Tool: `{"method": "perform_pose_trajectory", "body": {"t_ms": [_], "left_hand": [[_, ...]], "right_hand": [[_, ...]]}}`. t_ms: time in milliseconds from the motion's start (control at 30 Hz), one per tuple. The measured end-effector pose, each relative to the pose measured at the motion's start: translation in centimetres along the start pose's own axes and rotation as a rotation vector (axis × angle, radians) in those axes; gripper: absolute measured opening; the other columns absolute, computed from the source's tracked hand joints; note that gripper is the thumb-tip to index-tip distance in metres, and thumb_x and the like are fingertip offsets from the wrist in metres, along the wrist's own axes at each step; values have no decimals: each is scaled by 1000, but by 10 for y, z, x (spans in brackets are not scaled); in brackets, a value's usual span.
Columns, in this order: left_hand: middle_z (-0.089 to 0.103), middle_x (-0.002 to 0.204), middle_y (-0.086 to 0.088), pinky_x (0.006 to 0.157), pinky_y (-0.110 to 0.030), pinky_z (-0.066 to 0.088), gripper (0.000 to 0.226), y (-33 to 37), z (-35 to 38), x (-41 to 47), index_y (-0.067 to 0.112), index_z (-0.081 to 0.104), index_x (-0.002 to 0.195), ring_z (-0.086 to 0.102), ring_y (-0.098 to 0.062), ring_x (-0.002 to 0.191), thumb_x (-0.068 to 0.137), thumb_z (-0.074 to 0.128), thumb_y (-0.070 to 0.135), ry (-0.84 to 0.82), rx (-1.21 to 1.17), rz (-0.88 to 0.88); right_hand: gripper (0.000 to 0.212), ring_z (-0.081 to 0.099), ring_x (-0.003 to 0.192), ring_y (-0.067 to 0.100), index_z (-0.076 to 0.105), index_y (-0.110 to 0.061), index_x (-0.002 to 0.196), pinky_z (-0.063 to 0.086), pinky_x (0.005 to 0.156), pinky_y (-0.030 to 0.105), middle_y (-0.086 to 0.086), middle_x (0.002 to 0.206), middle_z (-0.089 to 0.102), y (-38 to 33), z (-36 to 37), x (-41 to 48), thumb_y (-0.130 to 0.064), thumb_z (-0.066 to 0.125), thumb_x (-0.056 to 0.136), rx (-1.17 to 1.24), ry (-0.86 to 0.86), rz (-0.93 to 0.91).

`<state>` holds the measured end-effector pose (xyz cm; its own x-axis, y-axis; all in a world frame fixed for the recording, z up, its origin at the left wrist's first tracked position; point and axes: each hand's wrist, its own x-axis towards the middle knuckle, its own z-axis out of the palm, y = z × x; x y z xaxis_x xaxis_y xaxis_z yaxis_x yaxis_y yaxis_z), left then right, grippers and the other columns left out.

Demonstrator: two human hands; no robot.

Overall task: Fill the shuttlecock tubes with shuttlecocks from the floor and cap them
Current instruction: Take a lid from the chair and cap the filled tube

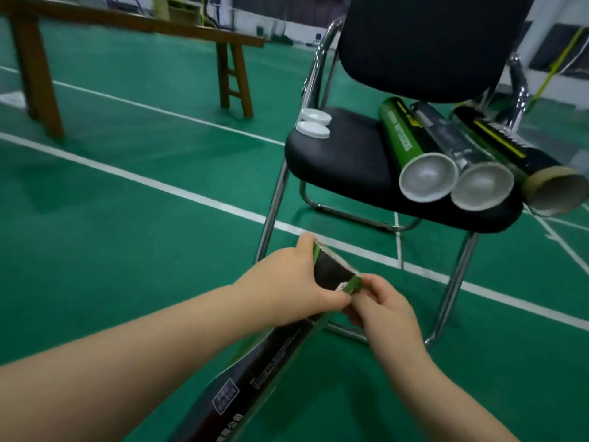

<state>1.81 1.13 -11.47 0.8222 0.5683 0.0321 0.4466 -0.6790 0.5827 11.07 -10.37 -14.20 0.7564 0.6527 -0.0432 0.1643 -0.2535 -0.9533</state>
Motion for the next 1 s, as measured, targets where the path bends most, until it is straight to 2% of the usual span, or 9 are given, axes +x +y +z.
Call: {"method": "perform_pose_trajectory", "body": {"t_ms": [167,267,333,367,500,700,800,867,1000], "left_hand": [[60,93,7,78,-32,50,65,0,-21,35,24,36,114,59,-15,87,69,68,58,118,-76,-15],[61,93,8,78,-32,50,61,-2,-36,54,25,37,110,59,-14,88,69,69,57,191,-135,-29],[61,91,9,76,-31,50,60,-6,-45,68,25,38,109,60,-13,86,69,70,56,241,-184,-39],[61,90,10,74,-29,49,58,-8,-49,74,25,39,108,60,-12,86,69,70,56,267,-204,-46],[60,92,9,77,-30,48,57,-17,-72,93,24,39,108,59,-14,89,70,68,54,348,-244,-73],[60,98,4,79,-33,49,60,-35,-94,125,21,37,109,59,-20,93,71,67,57,353,-233,-112],[61,97,3,79,-35,51,59,-42,-98,137,21,37,107,59,-20,89,71,67,56,329,-235,-89],[60,98,3,79,-35,51,58,-48,-102,140,22,35,106,59,-20,89,71,67,55,335,-229,-72],[59,99,3,80,-32,49,59,-67,-113,146,23,30,106,58,-20,93,72,67,54,354,-219,-82]], "right_hand": [[30,64,80,13,60,-34,93,50,79,37,-11,80,69,-25,0,34,-6,55,82,-106,-42,-117],[29,60,68,4,55,-38,88,45,65,19,-14,74,66,-49,2,56,-8,54,83,-190,-71,-207],[30,55,59,2,55,-36,85,40,52,14,-16,70,65,-64,5,73,-7,52,83,-238,-75,-255],[29,55,58,0,57,-35,86,41,52,14,-16,70,65,-72,8,81,-6,51,83,-262,-72,-272],[30,62,76,9,58,-31,91,54,71,33,-11,81,66,-104,26,111,-4,48,82,-284,-10,-344],[22,56,85,20,57,-25,97,38,66,30,-4,82,60,-136,56,176,-10,47,86,-264,157,-379],[25,53,99,23,57,-18,112,38,76,30,4,105,59,-140,65,222,-14,47,88,-386,228,-350],[35,50,113,29,53,-16,124,40,94,36,9,124,54,-134,69,248,-17,47,89,-497,233,-344],[41,43,127,30,47,-29,132,35,105,45,3,140,47,-119,78,271,-24,39,93,-665,134,-328]]}}
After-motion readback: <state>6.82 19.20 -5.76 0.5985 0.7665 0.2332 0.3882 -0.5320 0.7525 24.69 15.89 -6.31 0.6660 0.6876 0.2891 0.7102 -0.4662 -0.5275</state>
